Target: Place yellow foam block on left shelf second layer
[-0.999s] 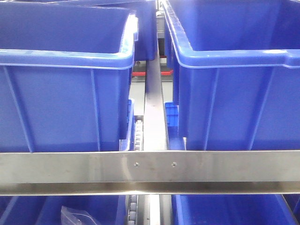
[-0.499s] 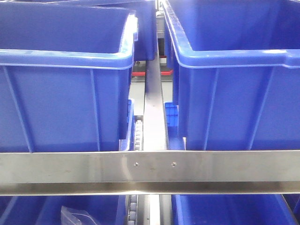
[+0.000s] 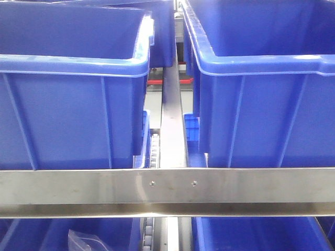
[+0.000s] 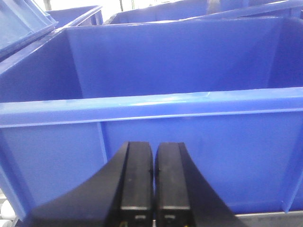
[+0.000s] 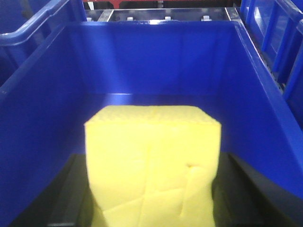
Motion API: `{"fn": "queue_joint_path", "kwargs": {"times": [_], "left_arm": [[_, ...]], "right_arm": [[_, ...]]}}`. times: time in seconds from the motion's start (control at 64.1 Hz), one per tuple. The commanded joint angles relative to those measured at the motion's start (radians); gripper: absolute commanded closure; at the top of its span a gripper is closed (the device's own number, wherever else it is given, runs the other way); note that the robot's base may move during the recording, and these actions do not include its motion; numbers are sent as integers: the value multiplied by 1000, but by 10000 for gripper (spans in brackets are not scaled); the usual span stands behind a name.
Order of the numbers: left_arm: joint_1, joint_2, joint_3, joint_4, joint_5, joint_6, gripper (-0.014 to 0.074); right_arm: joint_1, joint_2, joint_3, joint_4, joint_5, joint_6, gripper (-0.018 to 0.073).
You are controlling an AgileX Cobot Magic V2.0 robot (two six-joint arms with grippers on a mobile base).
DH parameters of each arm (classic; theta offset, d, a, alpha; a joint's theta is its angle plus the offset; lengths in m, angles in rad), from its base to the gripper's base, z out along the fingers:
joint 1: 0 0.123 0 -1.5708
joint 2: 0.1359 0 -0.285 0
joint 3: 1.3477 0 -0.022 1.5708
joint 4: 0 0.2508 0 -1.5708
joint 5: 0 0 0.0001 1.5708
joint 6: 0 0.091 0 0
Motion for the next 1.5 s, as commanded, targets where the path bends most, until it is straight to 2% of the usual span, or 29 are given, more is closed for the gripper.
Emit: {"fn": "queue_joint_path", "kwargs": {"times": [0.0, 0.078, 0.172, 0.796, 0.874, 0.921, 1.093, 1.264, 1.483], "left_arm": [[-4, -19, 23, -6, -82, -5, 460], [-4, -19, 23, -6, -82, -5, 460], [-4, -19, 23, -6, -82, -5, 460], [-4, -19, 23, -6, -82, -5, 460], [-4, -19, 23, -6, -82, -5, 460], [-4, -19, 23, -6, -82, -5, 460], [-4, -19, 23, -6, -82, -5, 460], [-4, -19, 23, -6, -82, -5, 460], [-4, -19, 23, -6, -82, -5, 460]], "right_arm": [[-2, 13, -44, 0, -130, 4, 137], [-2, 20, -44, 0, -129, 4, 78], [-1, 20, -44, 0, -128, 4, -59], [-1, 1, -44, 0, -107, 5, -41], [-4, -18, -44, 1, -108, 5, 20], [-4, -34, -44, 1, -106, 4, 105], [-4, -110, -39, 1, -42, 5, 549], [-4, -231, 26, 2, 3, 4, 533], [-4, -502, 210, 2, 27, 4, 533]]}}
